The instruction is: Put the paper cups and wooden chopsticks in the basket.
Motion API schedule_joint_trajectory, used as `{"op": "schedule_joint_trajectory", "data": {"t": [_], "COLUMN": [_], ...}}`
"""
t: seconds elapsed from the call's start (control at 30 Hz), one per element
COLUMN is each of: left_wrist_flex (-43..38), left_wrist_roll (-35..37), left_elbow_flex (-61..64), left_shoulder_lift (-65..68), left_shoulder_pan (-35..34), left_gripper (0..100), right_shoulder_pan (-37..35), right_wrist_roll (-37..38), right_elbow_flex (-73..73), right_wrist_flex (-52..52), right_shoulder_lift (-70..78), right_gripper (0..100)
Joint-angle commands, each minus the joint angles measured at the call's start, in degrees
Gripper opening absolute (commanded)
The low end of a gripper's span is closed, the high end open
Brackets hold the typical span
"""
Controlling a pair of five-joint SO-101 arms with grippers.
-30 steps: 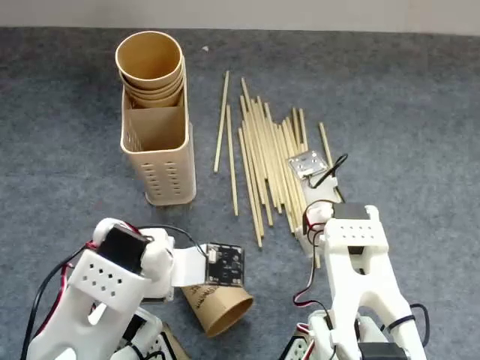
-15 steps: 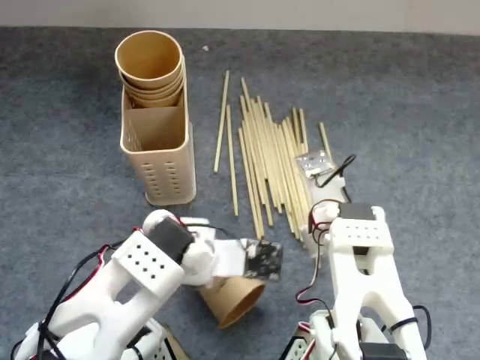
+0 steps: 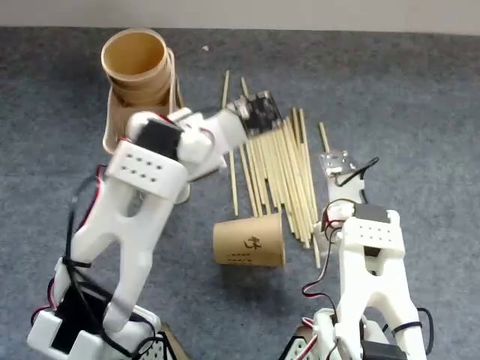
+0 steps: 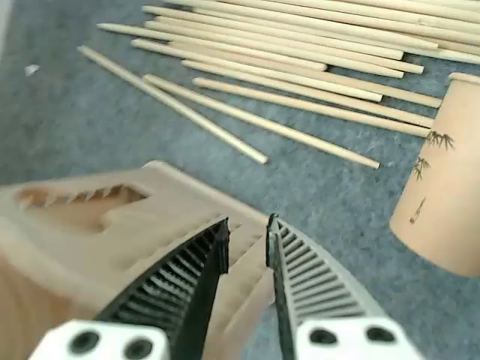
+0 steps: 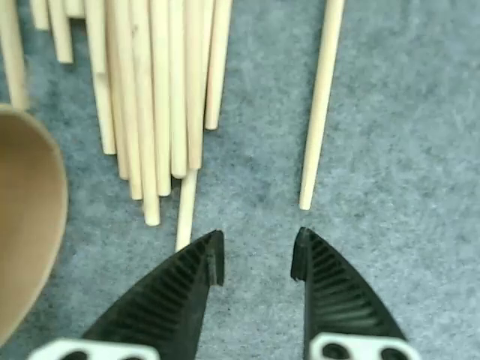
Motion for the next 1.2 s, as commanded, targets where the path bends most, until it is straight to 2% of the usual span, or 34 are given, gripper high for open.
{"op": "schedule_joint_trajectory", "data": {"t": [0.0, 0.13, 0.23, 0.33, 0.5, 0.63, 0.77, 0.93, 1.07, 1.17], "left_wrist_flex": [7.74, 13.54, 14.77, 14.86, 14.86, 14.86, 14.42, 10.55, 8.7, 8.62], "left_wrist_roll": [2.37, 2.81, 4.48, 11.34, 16.88, 17.23, 17.05, 17.05, 17.05, 17.05], "left_elbow_flex": [-12.09, -18.95, -23.34, -28.97, -35.65, -31.08, -23.34, -17.45, -14.11, -12.26], "left_shoulder_lift": [0.04, 0.04, 0.04, -0.48, -6.02, -10.95, -12.53, -12.62, -12.79, -12.7], "left_shoulder_pan": [-1.01, 1.01, -0.48, -6.46, -19.03, -27.3, -30.46, -34.42, -35.03, -35.03], "left_gripper": [11, 11, 11, 11, 11, 11, 11, 11, 11, 11], "right_shoulder_pan": [-3.03, -5.49, -6.99, -8.75, -11.65, -11.38, -11.21, -11.82, -8.57, -15.16], "right_wrist_roll": [-0.35, -0.53, -0.44, -0.44, 1.49, 1.49, -4.66, -11.52, -12.13, -12.04], "right_elbow_flex": [-0.4, -0.22, -0.13, 1.54, 4.97, 5.58, 0.92, -7.87, -9.1, -9.8], "right_wrist_flex": [-0.48, -0.4, -0.22, -0.4, 0.04, 3.91, 6.73, 19.38, 18.77, 21.32], "right_shoulder_lift": [-0.66, -0.66, -0.04, -0.04, -0.48, -1.19, -7.43, -20.35, -25.1, -25.71], "right_gripper": [16.6, 16.6, 16.6, 16.6, 16.6, 16.6, 16.6, 16.6, 16.6, 16.6]}}
